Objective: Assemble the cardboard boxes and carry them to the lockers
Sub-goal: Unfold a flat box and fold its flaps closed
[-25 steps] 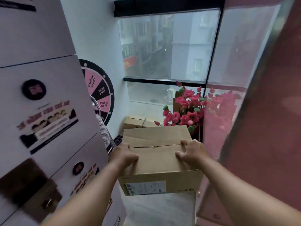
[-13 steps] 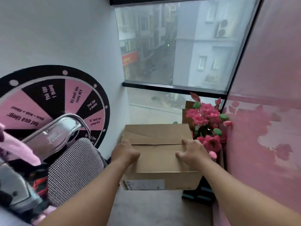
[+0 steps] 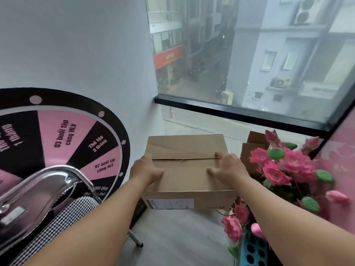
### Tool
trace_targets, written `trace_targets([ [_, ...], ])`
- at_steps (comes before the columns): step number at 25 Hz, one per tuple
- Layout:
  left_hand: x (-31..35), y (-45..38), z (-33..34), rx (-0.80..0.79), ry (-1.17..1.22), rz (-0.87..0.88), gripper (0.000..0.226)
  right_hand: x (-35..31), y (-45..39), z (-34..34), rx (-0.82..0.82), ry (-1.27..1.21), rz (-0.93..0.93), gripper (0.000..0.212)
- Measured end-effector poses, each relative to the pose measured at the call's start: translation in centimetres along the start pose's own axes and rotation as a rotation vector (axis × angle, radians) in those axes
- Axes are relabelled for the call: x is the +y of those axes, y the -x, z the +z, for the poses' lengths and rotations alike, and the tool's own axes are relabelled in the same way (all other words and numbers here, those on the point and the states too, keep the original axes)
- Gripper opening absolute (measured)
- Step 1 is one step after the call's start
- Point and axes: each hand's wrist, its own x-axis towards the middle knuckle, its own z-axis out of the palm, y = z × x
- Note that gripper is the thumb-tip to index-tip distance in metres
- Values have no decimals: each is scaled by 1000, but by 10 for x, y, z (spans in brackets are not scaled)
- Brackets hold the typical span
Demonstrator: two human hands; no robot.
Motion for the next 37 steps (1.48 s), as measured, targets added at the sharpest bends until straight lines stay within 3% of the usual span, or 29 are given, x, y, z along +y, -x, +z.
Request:
trace_targets([
  [12, -35, -310, 52, -96, -83, -2, 41, -43, -283, 86, -82, 37, 105, 65],
  [19, -54, -439, 121, -169, -142, -81, 38, -17, -416, 167, -167, 6, 151, 63],
  [25, -85, -520, 198, -255, -182, -116, 38, 22, -495, 244, -245, -19, 241, 71],
  [28, -107, -556, 235, -289, -206, -94, 48, 39, -526, 286, -260, -28, 288, 74],
  [37, -196, -641, 329, -394, -270, -50, 56, 64, -570, 430, -278, -144, 402, 78],
])
